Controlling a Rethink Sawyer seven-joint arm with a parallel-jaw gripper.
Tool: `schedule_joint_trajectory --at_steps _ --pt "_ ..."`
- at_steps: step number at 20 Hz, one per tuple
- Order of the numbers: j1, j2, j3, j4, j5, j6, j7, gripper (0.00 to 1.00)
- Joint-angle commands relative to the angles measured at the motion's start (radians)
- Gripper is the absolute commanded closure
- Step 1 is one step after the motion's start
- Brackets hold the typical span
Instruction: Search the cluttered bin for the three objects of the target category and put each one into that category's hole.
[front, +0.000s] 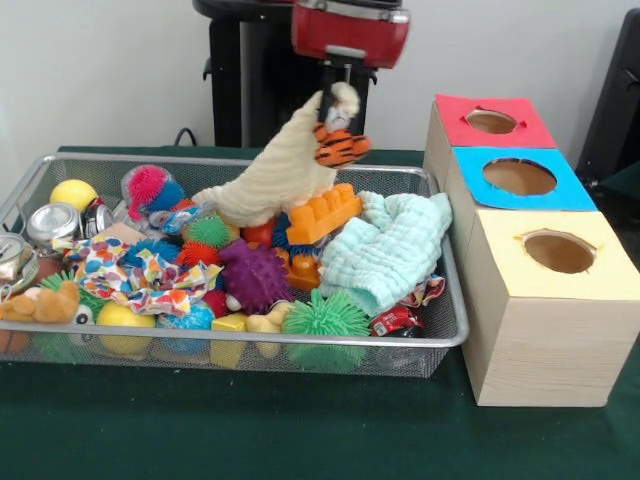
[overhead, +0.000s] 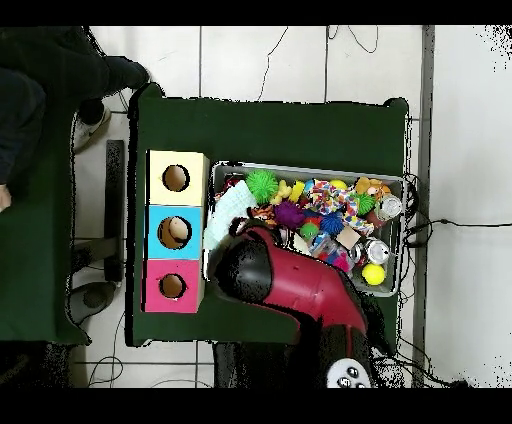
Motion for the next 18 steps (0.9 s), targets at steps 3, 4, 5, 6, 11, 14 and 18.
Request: schedule_joint_trajectory --at_steps 3,4,5,6,11,14,18 --pt "-0.106 0.111 0.126 0.124 0.017 -0.141 0.198 1.00" --pt "-0.104 0.122 0.129 0.127 0.014 -0.165 0.207 1.00" --pt "-0.107 0.133 0.137 0.128 0.014 -0.184 0.213 1.00" --pt "-0.109 0.145 0.143 0.129 0.012 -0.207 0.217 1.00" --pt "-0.109 0.197 0.150 0.101 0.002 -0.270 0.211 1.00" --pt "-0.090 0.264 0.118 0.031 -0.001 -0.269 0.181 1.00" --pt "-0.081 0.324 0.087 -0.021 -0.012 -0.294 0.156 1.00"
